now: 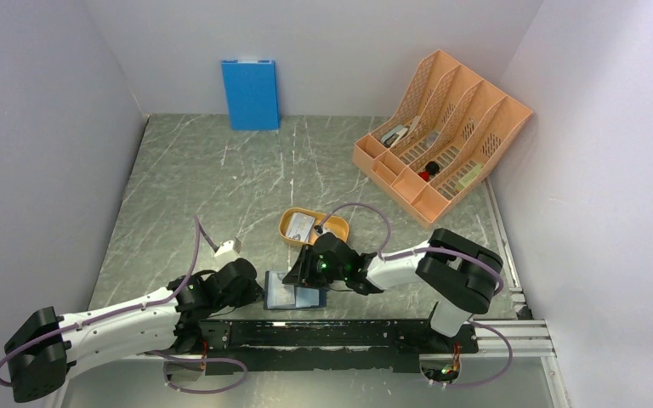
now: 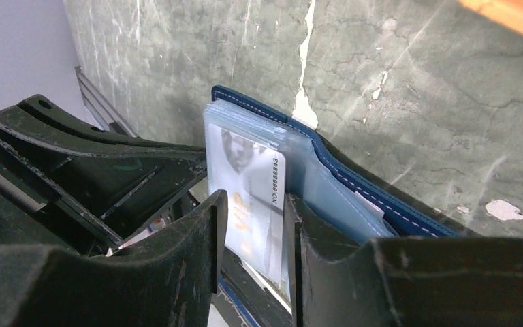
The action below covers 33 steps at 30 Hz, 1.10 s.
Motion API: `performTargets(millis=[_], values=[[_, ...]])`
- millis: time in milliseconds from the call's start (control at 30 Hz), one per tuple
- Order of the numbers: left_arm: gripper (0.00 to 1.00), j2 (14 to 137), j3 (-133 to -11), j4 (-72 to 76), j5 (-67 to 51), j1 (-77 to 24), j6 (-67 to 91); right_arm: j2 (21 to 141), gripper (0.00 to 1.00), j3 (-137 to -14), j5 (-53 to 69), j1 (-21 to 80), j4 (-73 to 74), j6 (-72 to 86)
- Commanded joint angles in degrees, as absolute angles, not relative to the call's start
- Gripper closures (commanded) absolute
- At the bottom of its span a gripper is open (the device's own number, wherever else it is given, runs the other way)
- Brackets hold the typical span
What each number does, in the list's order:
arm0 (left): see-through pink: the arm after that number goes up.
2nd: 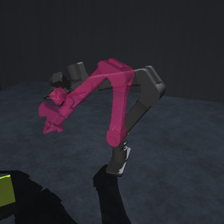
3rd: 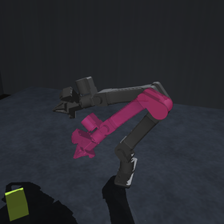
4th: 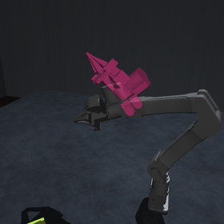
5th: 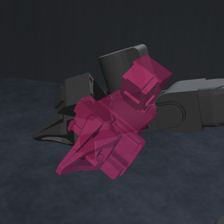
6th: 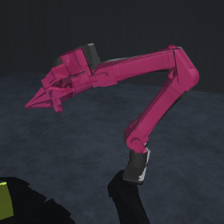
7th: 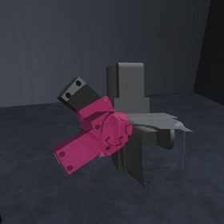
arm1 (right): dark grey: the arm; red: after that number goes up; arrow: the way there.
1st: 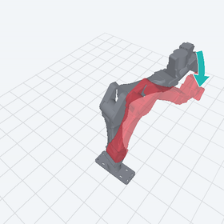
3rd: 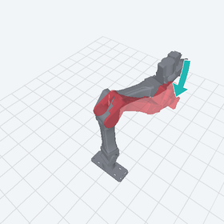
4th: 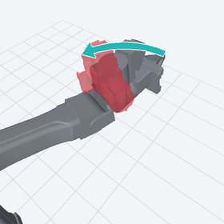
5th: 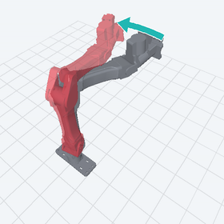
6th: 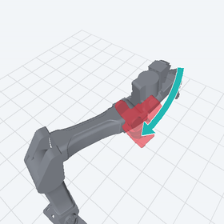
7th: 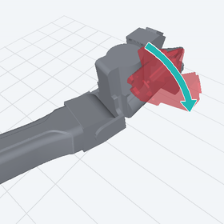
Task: Put the credit cards into the card holder
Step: Insert the credit card into the card holder, then adjust the card holder at the center of the board.
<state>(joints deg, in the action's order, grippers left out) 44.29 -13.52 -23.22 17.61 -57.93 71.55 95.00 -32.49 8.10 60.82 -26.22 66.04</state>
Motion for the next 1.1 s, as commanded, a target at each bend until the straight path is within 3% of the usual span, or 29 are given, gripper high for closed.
performTargets(millis=[0,267,367,467,567,767,1067], values=[[0.95,44.5,-11.2,-26.7,14.9,-58.1,71.2,95.2,0.61,-35.2,8.7,62.8,-24.8,66.5],[0.87,40.6,-15.5,-33.5,18.7,-58.1,71.5,85.9,0.4,-41.7,3.9,62.8,-3.7,57.4],[0.71,39.7,-18.1,-35.3,19.3,-58.1,70.8,82.6,0.35,-45.3,2.2,62.8,5.8,53.8],[0.45,38.8,-21.5,-37.9,20.3,-58.0,70.1,77.8,0.35,-48.5,-3.7,62.8,16.2,50.0],[0.35,37.5,-24.7,-40.7,21.7,-58.1,69.1,72.8,0.35,-47.8,-8.3,62.8,23.0,46.7],[0.34,35.3,-25.2,-41.9,22.3,-58.1,69.5,71.6,0.37,-44.5,-8.3,63.0,26.2,43.9],[0.35,33.7,-23.1,-42.7,21.8,-58.0,71.4,82.2,0.37,-48.2,-10.0,65.8,24.0,43.4]])
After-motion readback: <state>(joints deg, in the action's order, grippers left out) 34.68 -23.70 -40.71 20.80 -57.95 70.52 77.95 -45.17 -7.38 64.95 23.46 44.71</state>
